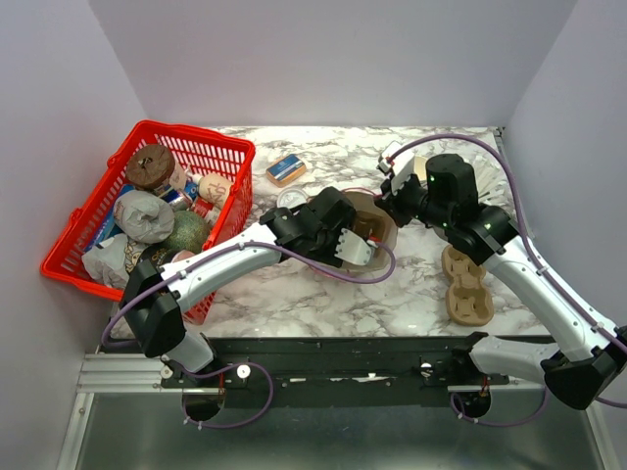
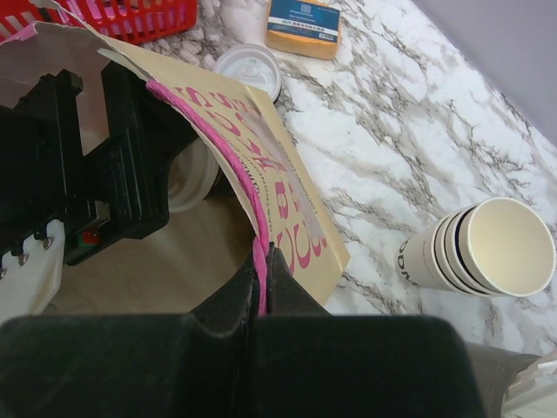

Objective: Pack the takeout coffee

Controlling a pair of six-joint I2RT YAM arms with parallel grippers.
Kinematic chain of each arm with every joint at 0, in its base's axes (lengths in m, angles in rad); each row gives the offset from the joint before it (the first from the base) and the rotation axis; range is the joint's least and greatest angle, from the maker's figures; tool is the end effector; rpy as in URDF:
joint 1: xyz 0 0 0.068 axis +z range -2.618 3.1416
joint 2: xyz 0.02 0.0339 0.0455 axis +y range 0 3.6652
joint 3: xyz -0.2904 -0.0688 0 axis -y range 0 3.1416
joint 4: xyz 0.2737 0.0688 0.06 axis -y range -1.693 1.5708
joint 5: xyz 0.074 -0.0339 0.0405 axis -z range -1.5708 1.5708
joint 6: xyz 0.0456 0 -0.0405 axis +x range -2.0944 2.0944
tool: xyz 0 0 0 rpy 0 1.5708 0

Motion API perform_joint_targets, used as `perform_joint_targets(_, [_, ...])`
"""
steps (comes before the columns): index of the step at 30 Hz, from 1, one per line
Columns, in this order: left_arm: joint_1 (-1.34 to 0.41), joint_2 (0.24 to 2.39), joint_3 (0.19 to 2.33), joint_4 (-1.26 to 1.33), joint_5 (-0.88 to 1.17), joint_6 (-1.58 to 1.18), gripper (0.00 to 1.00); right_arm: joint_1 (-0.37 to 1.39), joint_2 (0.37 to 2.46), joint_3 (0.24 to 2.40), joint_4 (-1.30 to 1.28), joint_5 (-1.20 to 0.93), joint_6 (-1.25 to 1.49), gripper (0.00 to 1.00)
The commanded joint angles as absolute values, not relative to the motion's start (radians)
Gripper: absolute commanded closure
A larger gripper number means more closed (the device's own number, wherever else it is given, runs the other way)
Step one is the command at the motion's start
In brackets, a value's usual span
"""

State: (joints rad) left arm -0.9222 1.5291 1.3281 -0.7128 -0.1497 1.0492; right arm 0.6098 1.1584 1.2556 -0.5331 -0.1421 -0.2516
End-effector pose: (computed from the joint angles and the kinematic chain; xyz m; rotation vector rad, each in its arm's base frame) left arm 0.2234 -0.2834 0.3135 2.0366 1.4254 0.2397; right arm 0.2244 0.1646 0.4155 -0.9263 1.7967 0.3707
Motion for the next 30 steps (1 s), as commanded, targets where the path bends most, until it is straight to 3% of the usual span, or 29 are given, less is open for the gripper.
perform_joint_targets(1, [-0.913, 1.534, 1.309, -0.677, -0.183, 1.062, 1.0, 0.617, 1.131, 1.281, -0.521, -0.182, -0.247, 0.99])
perform_joint_targets(30, [-0.882, 1.494, 1.236, -0.611, -0.166, 1.108, 1.0, 0.545, 1.163, 1.279, -0.63, -0.406, -0.14, 1.0])
